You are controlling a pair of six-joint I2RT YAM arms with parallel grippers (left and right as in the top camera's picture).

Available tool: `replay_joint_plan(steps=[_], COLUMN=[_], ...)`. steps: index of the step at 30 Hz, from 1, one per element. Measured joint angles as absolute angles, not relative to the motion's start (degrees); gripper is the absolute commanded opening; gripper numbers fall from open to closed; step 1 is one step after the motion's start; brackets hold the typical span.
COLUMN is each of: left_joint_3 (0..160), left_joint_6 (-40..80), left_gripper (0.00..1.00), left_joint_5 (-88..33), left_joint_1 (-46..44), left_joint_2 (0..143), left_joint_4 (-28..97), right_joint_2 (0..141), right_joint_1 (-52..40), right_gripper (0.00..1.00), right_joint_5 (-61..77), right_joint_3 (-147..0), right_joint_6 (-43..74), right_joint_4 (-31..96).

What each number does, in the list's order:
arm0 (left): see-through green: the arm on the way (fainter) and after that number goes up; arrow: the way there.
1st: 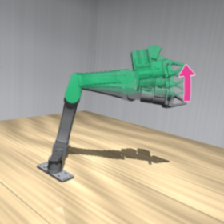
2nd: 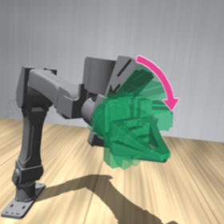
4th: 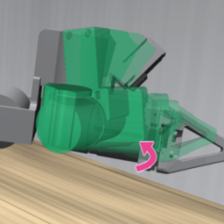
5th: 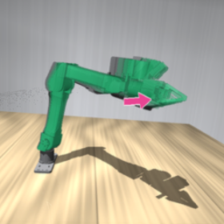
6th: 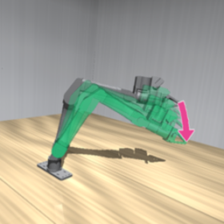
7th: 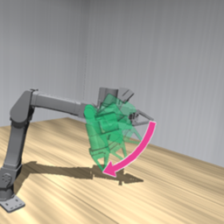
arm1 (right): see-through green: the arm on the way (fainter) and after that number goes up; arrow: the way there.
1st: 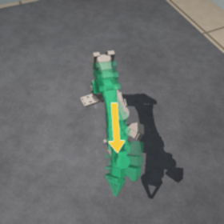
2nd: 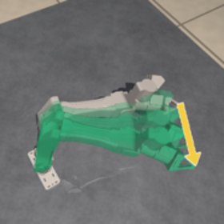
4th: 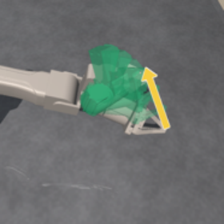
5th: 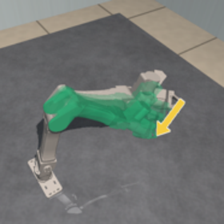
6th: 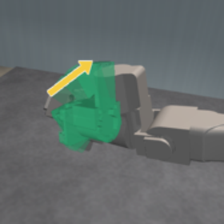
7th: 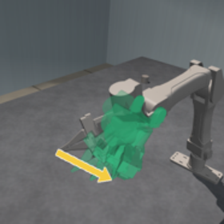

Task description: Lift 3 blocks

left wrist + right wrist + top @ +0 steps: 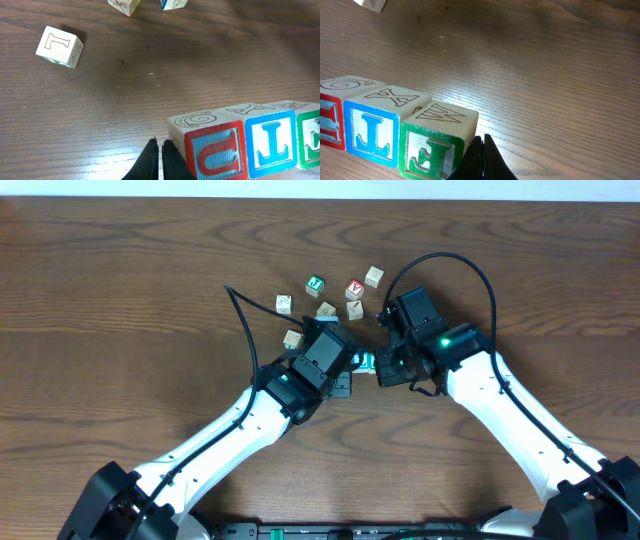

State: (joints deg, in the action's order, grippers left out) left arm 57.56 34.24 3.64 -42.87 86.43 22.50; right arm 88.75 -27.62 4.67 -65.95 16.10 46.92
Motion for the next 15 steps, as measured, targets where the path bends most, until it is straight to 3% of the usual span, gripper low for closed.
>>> replay_joint_plan(steps=[15], left_joint_3=[57.6], left_joint_6=[34.2], left_gripper=[0.07], left_joint_5=[3.8], left_joint_1=[-42.9], left_joint_2=[86.4], left_joint_4=[22.4], right_joint_2=[87.8], right_joint_1=[-27.9], right_gripper=[0.01], right_joint_5=[4.6], right_joint_3=[-66.0], right_joint_6=[16.1], right_joint_4=[47.4])
